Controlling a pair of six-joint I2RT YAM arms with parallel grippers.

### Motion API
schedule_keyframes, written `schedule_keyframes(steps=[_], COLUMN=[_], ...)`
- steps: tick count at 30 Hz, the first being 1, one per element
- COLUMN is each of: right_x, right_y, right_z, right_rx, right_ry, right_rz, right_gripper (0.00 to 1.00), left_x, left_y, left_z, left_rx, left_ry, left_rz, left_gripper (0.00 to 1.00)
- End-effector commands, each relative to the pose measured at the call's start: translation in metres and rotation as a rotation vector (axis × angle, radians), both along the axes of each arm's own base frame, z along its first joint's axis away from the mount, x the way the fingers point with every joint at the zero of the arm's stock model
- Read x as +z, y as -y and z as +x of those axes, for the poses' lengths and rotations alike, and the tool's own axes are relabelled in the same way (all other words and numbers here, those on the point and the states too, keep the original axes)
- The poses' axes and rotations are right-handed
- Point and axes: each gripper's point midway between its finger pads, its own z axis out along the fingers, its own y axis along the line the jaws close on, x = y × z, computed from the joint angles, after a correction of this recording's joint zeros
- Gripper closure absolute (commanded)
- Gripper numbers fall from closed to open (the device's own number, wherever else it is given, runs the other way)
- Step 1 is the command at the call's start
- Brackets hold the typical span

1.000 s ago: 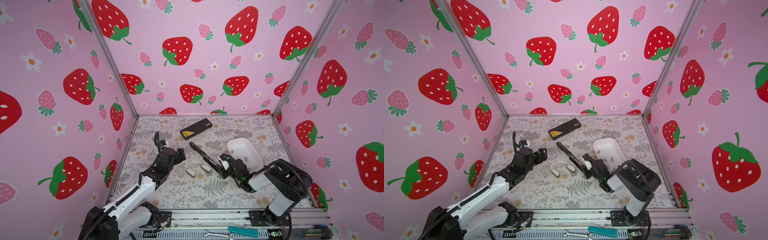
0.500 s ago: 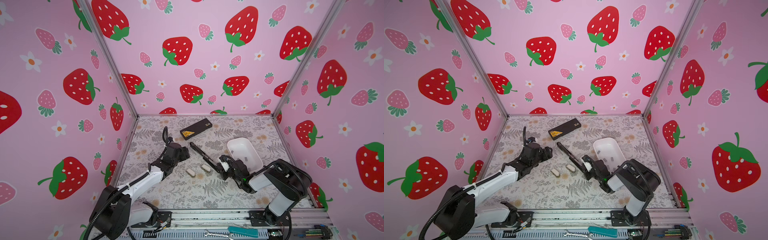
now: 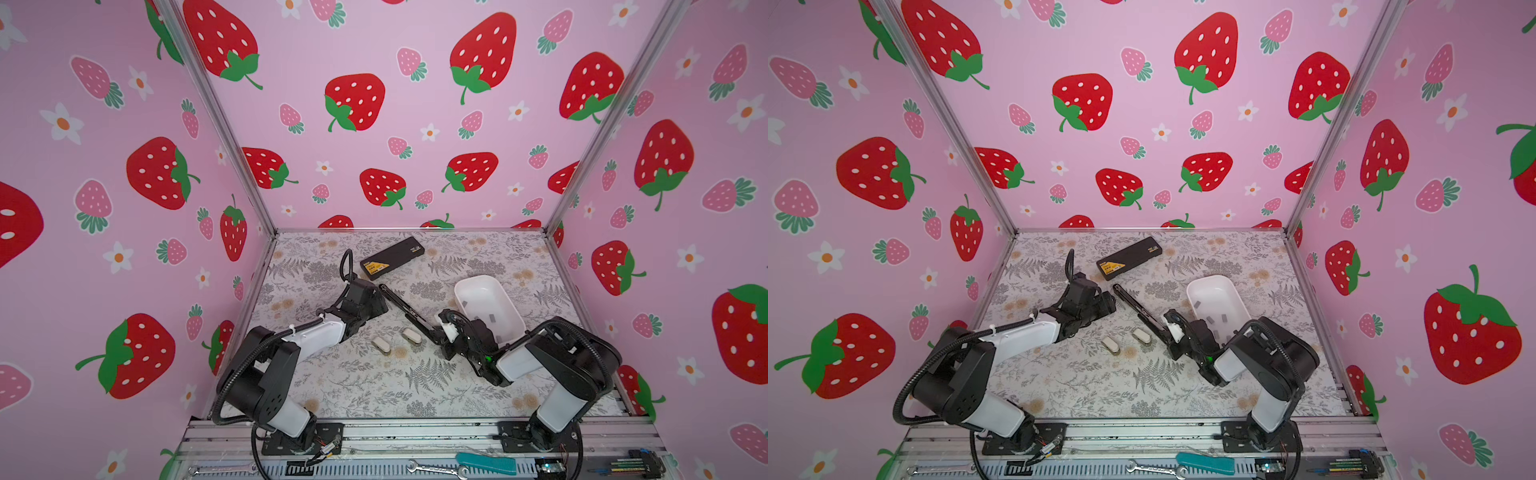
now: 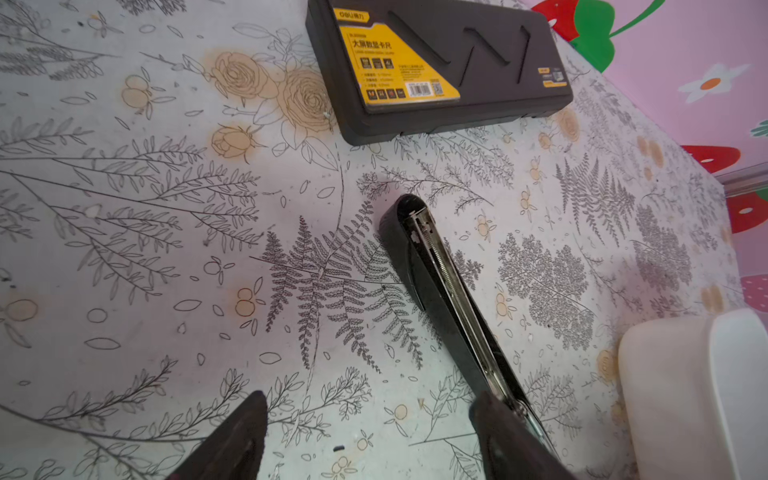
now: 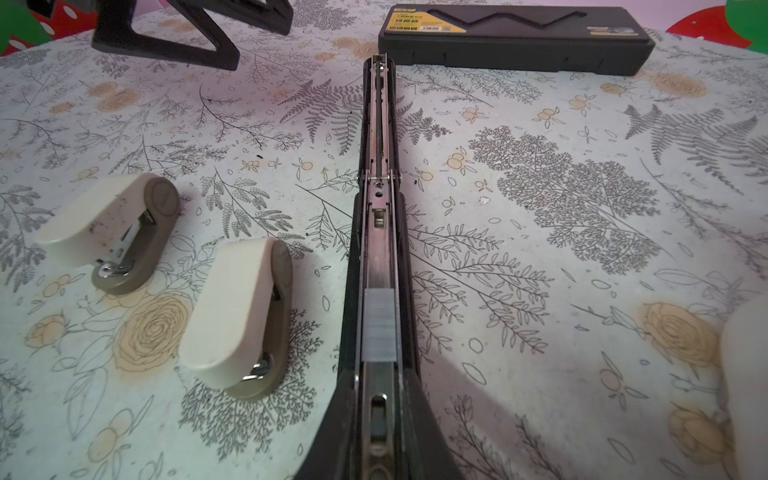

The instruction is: Load the staples into the stapler

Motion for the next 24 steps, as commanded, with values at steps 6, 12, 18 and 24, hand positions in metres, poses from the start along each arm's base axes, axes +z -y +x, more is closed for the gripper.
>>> schedule_keyframes(steps=[6, 12, 18, 24], right_x=[-0.002, -0.001, -0.003, -0.003], right_y=[-0.002, -0.005, -0.007, -0.009], right_z=[-0.007, -0.013, -0.011, -0.01], right_rx=[0.027, 0.061, 0.071, 0.099], right_ry=[-0.031, -0.058, -0.086, -0.101], right_rz=[0.024, 0.056, 0.071, 0.095], right_gripper=[0.93, 0.93, 0.97, 0.99], left_x=[0.004, -0.007, -0.03, -0.046], left_y=[0.02, 0.045, 0.052, 0.059], left_z=[0.024, 0.037, 0.042, 0.047], left_rx=[-0.008, -0.07, -0.024, 0.008], left_ry=[0.027, 0.023, -0.056, -0.094], left_rz=[-0.094, -0.183, -0.231, -0.274], left_gripper=[0.2, 0.19, 0.19, 0.19])
